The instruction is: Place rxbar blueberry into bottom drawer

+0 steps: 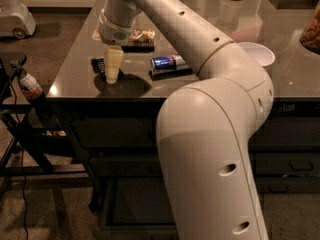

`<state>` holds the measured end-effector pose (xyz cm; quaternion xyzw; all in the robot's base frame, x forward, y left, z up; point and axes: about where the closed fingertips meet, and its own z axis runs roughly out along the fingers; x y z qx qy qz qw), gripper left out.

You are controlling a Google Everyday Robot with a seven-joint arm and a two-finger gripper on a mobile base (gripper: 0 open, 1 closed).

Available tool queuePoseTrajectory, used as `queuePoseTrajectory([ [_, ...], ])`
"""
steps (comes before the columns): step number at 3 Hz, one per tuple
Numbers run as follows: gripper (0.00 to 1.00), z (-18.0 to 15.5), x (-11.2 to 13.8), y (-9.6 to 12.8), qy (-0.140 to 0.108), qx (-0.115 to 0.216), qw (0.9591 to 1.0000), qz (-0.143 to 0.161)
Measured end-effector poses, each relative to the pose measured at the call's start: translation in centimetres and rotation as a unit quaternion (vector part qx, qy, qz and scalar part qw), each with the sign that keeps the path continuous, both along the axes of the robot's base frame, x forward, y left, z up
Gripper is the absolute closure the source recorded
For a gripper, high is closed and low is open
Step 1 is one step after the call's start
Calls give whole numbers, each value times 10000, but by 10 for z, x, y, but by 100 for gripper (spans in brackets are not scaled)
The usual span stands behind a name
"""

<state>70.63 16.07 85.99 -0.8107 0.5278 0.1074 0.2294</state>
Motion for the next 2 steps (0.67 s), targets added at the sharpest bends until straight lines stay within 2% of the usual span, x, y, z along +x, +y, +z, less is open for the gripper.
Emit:
queuePoseTrajectory([
  [1, 0, -6, -4, -8, -72, 133, 9998, -135],
  [2, 0, -6, -4, -8, -72, 134, 9998, -134],
])
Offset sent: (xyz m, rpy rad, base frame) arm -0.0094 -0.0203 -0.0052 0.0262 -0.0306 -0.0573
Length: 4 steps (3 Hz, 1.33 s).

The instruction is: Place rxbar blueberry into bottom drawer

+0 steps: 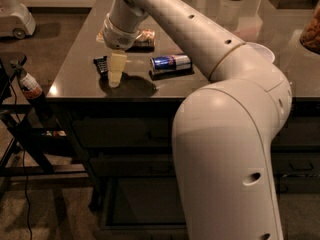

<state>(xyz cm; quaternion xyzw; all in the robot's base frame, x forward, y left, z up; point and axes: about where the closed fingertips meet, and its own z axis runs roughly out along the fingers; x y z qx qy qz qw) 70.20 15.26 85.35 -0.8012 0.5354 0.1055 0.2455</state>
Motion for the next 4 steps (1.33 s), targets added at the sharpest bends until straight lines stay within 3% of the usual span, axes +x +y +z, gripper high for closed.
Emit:
queuePoseTrajectory([
  [1, 0, 6, 16, 0, -50, 86, 9999, 78],
  [4, 0, -4, 27, 13, -156, 110, 9997, 180],
])
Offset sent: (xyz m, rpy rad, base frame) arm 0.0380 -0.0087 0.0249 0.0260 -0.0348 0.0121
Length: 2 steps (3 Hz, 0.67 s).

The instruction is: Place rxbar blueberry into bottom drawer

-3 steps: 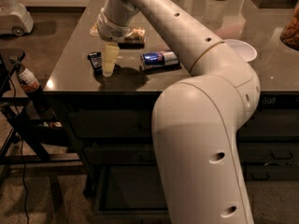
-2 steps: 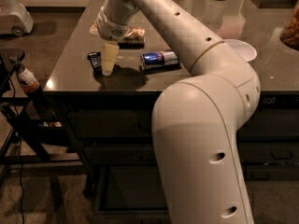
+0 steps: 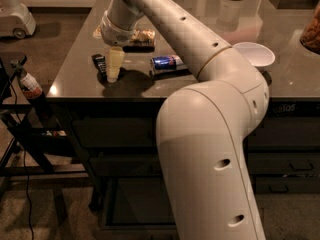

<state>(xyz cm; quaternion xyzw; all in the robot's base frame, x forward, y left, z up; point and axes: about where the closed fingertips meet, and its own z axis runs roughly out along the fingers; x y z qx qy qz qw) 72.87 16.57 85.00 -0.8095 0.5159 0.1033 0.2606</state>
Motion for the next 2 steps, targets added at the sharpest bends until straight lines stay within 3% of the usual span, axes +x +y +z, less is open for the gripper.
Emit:
queuePoseTrajectory([
  [2, 0, -4, 1, 3, 23, -1, 10000, 63],
])
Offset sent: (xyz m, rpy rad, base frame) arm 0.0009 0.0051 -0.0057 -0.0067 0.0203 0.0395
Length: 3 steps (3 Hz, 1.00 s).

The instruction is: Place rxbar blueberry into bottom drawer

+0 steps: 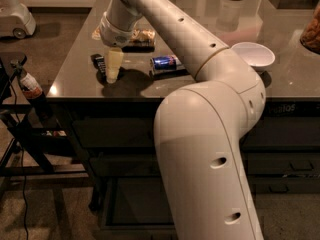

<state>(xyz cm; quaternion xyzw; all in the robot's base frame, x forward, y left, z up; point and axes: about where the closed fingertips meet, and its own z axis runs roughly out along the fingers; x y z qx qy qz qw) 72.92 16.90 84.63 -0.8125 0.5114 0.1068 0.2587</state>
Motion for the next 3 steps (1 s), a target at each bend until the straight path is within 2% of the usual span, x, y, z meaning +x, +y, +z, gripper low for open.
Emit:
queuePoseTrajectory([
  [1, 19, 0, 0, 0, 0, 0, 10000, 0],
  [3, 65, 0, 0, 0, 0, 0, 10000, 0],
])
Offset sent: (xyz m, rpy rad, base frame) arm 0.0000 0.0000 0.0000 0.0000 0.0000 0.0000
